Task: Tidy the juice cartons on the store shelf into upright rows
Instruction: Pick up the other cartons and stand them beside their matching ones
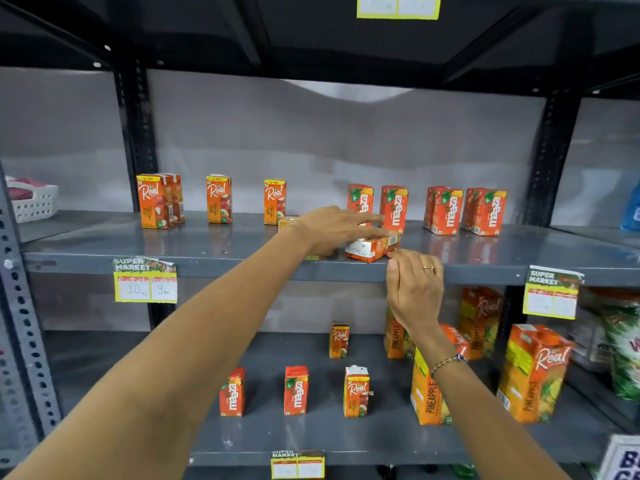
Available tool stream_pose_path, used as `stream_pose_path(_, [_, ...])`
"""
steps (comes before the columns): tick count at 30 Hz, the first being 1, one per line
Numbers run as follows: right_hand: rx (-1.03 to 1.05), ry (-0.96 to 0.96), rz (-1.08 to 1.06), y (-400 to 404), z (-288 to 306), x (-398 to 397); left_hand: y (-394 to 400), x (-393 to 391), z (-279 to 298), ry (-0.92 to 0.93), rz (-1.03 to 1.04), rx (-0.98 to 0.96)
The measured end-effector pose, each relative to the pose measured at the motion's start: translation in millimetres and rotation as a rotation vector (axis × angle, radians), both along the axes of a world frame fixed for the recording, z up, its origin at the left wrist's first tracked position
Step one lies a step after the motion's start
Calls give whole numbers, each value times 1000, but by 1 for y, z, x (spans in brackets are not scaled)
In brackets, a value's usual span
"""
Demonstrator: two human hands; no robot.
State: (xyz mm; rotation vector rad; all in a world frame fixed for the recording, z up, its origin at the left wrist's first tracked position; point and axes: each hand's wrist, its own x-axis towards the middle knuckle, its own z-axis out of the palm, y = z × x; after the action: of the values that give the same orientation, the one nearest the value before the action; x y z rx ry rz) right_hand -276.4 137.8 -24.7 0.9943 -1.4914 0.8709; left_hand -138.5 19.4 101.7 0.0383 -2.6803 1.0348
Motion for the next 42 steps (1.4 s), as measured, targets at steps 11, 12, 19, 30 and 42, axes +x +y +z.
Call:
stream_pose_path(11, [28,-64,68,3,0,1,14,-1,19,74,15,416])
stream_pose_path(12, [30,-66,76,3,0,2,10,4,19,131,22,581])
stream_pose_path(19, [39,-108,100,5,2,7,-2,38,-10,715,-242,2067])
stream_pose_path(30, [-9,-208,59,-19,1,52,58,74,-10,781,-415,2535])
stream_pose_path(42, [36,-215,11,-38,-4,61,103,112,-21,615,-559,2065])
